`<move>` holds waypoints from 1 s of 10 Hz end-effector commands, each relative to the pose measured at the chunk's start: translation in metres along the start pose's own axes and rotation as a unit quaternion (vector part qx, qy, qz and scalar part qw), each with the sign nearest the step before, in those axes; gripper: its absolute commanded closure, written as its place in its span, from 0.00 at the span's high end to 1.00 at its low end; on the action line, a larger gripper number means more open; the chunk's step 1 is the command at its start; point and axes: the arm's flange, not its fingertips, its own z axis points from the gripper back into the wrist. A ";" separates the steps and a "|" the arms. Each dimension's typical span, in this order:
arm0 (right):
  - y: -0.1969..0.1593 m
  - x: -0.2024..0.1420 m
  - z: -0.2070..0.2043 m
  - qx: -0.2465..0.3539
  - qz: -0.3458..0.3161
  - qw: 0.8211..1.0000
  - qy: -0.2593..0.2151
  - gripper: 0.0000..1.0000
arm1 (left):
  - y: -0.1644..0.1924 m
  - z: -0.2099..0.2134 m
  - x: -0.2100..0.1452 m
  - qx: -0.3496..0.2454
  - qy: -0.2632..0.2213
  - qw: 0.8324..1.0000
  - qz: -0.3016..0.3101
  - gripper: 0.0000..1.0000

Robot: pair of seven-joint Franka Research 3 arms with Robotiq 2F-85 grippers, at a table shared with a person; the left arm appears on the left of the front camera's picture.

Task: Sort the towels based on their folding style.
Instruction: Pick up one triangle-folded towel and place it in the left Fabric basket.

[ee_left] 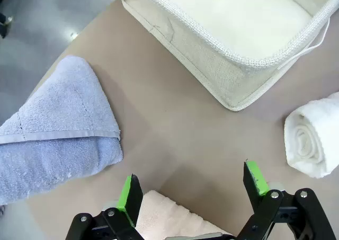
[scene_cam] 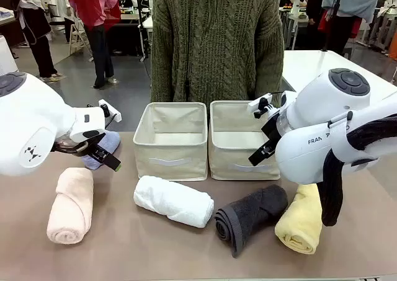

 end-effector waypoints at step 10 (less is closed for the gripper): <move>0.000 -0.001 -0.001 0.000 0.000 1.000 0.001 1.00 | 0.000 0.000 0.000 0.000 0.000 1.000 0.000 1.00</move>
